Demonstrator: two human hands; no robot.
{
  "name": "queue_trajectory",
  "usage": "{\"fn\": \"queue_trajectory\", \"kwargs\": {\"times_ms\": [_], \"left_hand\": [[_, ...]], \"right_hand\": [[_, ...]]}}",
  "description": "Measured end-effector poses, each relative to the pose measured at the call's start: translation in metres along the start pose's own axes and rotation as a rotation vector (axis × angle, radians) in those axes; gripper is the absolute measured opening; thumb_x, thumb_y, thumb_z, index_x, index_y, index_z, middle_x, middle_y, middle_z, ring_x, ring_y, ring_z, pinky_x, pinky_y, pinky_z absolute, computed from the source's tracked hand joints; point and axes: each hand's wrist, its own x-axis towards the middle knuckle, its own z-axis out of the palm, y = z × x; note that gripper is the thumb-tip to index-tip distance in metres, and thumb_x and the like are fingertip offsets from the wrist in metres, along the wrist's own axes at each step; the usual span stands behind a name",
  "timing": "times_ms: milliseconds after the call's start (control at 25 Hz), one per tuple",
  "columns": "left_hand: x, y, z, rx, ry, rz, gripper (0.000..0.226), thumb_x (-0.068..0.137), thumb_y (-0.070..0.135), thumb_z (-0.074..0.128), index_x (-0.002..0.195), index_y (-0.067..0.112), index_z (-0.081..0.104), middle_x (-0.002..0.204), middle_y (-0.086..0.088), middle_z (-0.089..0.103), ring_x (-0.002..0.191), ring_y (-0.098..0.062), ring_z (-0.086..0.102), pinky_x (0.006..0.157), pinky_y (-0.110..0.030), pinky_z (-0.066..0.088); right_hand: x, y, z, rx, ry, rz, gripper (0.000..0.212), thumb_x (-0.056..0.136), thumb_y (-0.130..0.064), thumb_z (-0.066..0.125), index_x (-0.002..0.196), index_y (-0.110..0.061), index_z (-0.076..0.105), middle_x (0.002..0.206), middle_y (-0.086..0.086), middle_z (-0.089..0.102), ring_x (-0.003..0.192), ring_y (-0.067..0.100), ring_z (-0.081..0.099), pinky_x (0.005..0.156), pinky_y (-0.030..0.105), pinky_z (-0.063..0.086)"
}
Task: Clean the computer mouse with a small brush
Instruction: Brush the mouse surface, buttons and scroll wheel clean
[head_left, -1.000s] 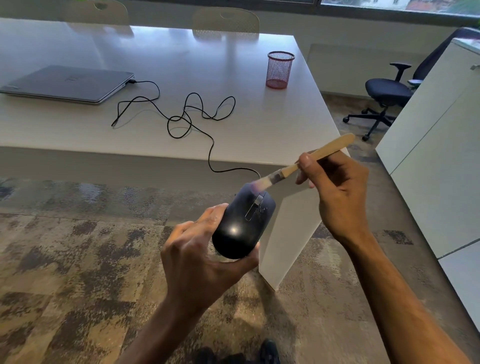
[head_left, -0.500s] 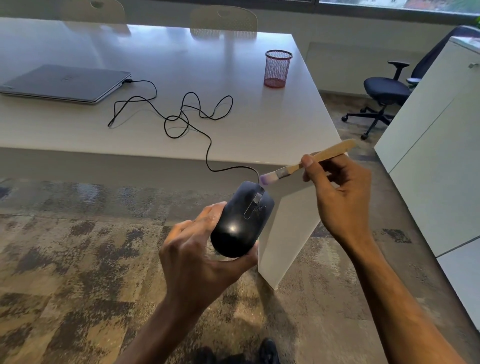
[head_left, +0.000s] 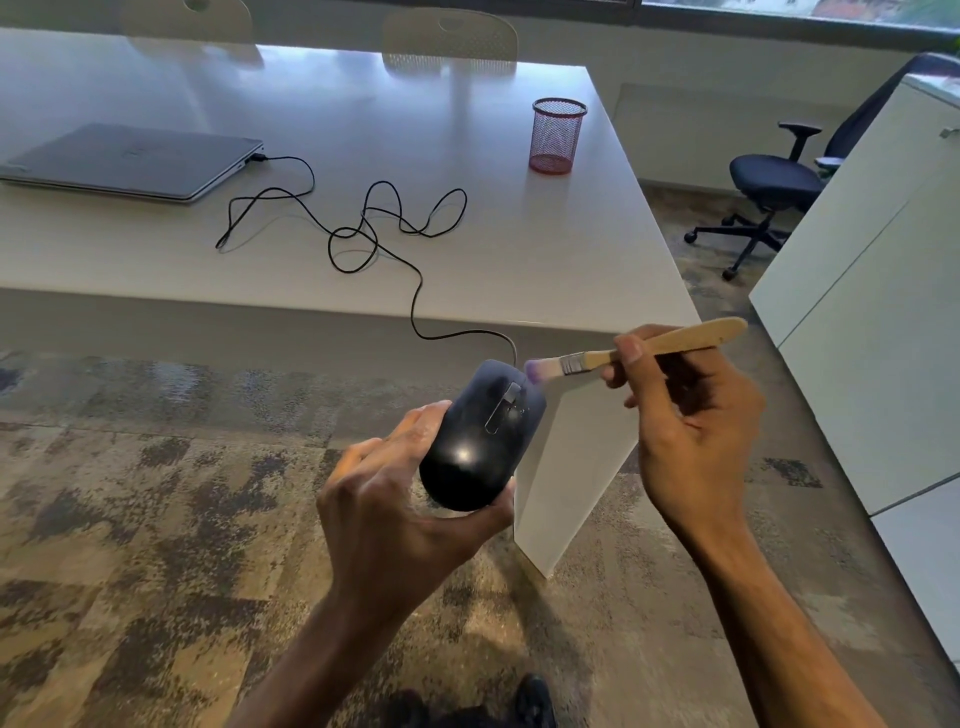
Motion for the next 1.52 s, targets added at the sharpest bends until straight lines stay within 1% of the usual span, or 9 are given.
{"fn": "queue_trajectory", "kwargs": {"times_ms": [120,200,400,600,800,920,1160,1400,1520], "left_hand": [[-0.001,0.0,0.001,0.007,-0.004,-0.026,0.072,0.065,0.06,0.068,0.118,0.011,0.064,0.099,0.004,0.07,0.083,0.01,0.043,0.076,-0.022,0.043],[-0.001,0.002,0.001,0.007,0.0,-0.031,0.073,0.065,0.06,0.069,0.119,0.011,0.064,0.099,0.004,0.07,0.085,0.011,0.042,0.076,-0.022,0.043],[-0.001,0.002,-0.002,0.006,0.004,-0.014,0.071,0.066,0.06,0.068,0.117,0.012,0.064,0.095,0.014,0.065,0.083,0.011,0.042,0.076,-0.022,0.044],[0.0,0.004,-0.003,0.0,0.004,-0.023,0.07,0.065,0.059,0.069,0.118,0.013,0.064,0.094,0.017,0.059,0.083,0.011,0.041,0.076,-0.019,0.04],[0.002,0.005,-0.005,-0.012,-0.01,-0.012,0.068,0.063,0.058,0.07,0.117,0.015,0.064,0.096,0.021,0.054,0.084,0.012,0.039,0.075,-0.013,0.035],[0.002,0.006,-0.004,-0.011,-0.012,-0.003,0.069,0.063,0.057,0.07,0.117,0.015,0.064,0.094,0.018,0.057,0.083,0.013,0.037,0.074,-0.014,0.034],[0.001,0.008,-0.004,0.004,-0.031,-0.006,0.07,0.063,0.058,0.07,0.117,0.014,0.064,0.094,0.007,0.068,0.081,0.011,0.035,0.073,-0.015,0.034],[0.001,0.006,-0.005,0.025,-0.023,-0.001,0.066,0.062,0.054,0.073,0.114,0.014,0.064,0.094,0.007,0.069,0.082,0.013,0.035,0.072,-0.017,0.036],[-0.001,0.007,-0.005,0.034,-0.038,0.004,0.068,0.062,0.055,0.073,0.115,0.012,0.066,0.097,0.005,0.07,0.085,0.014,0.035,0.074,-0.018,0.037]], "right_hand": [[-0.01,-0.004,-0.004,0.13,-0.131,-0.044,0.01,0.096,-0.02,0.057,0.097,-0.02,0.066,0.081,-0.008,0.07,0.074,0.004,0.068,0.066,0.015,0.052],[-0.016,-0.005,-0.004,0.12,-0.202,-0.055,0.009,0.095,-0.02,0.057,0.097,-0.021,0.066,0.082,-0.007,0.07,0.074,0.004,0.068,0.066,0.014,0.051],[-0.008,0.004,-0.007,0.041,-0.035,0.04,0.014,0.096,-0.029,0.057,0.098,-0.018,0.065,0.081,-0.012,0.069,0.075,0.004,0.068,0.067,0.017,0.051],[-0.016,0.002,-0.007,0.09,-0.096,-0.004,0.008,0.096,-0.025,0.059,0.099,-0.023,0.066,0.083,-0.014,0.071,0.075,0.006,0.07,0.068,0.016,0.052],[-0.014,0.001,-0.009,0.051,0.066,0.014,0.012,0.096,-0.029,0.058,0.106,-0.024,0.063,0.083,-0.016,0.07,0.076,0.005,0.07,0.067,0.015,0.053],[-0.018,-0.004,-0.008,0.089,0.037,-0.036,0.009,0.096,-0.026,0.059,0.105,-0.025,0.063,0.085,-0.015,0.071,0.077,0.006,0.071,0.067,0.014,0.054],[-0.011,-0.006,-0.005,0.043,0.078,0.044,0.01,0.091,-0.039,0.06,0.094,-0.031,0.064,0.082,-0.02,0.072,0.077,0.004,0.073,0.069,0.014,0.055],[-0.023,-0.013,-0.007,0.153,-0.149,-0.081,0.011,0.095,-0.038,0.06,0.099,-0.029,0.066,0.088,-0.016,0.072,0.076,0.005,0.072,0.069,0.016,0.057],[-0.016,-0.012,-0.008,0.138,-0.112,-0.081,0.008,0.095,-0.035,0.061,0.098,-0.028,0.065,0.087,-0.019,0.071,0.077,0.003,0.072,0.07,0.015,0.056]]}}
